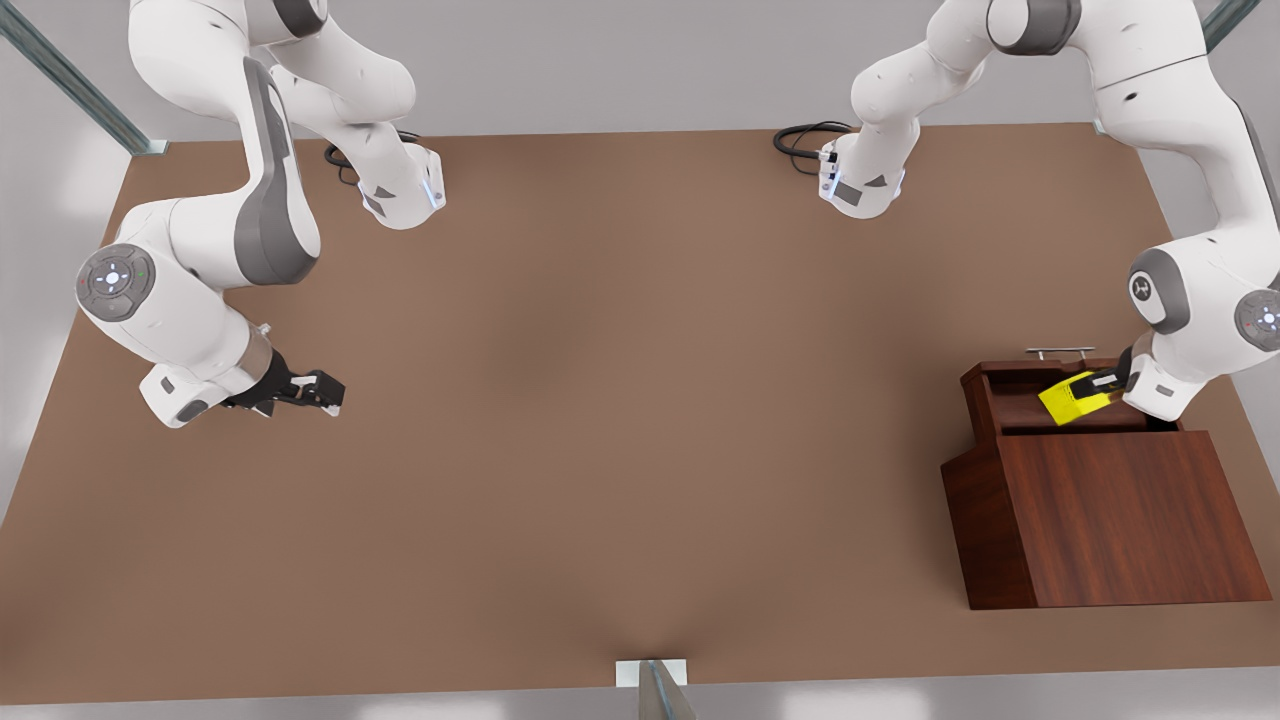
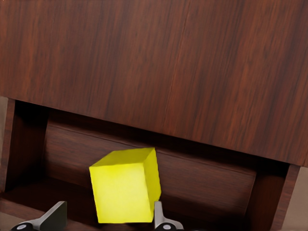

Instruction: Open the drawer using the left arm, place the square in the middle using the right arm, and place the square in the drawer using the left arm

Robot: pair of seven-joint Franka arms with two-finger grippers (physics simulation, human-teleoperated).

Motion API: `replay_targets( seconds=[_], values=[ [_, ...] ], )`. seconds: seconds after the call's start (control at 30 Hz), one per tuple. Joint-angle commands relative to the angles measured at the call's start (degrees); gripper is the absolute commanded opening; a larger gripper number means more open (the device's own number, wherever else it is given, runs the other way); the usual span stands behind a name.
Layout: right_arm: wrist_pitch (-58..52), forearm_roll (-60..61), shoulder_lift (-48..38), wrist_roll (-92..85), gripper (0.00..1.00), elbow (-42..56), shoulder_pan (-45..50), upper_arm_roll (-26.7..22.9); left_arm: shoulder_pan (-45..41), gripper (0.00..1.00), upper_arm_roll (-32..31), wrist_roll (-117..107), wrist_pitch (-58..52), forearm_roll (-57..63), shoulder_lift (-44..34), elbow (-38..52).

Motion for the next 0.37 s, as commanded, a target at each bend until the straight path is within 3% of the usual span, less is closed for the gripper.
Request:
replay_targets(
  seconds=[0.0,0.1,0.2,0.33],
  values=[
    [0.0,0.0,0.02,0.0,1.0,-0.01,-0.02,0.0,-0.02,1.0,-0.04,-0.06,-0.48,0.83,-0.04,0.44],
    [-0.09,0.0,0.02,0.0,1.0,0.08,-0.1,0.0,-3.62,1.0,-13.22,1.25,-26.85,-1.01,-2.5,14.15],
    [-0.09,0.0,0.02,0.0,1.0,0.17,-0.1,0.0,-17.07,1.0,-12.52,10.04,-34.76,-0.13,-3.65,20.92],
    [0.0,0.0,0.1,0.26,1.0,0.08,0.16,0.0,-19.0,1.0,-11.2,9.52,-35.47,-0.31,-3.47,22.06]
  ],
)
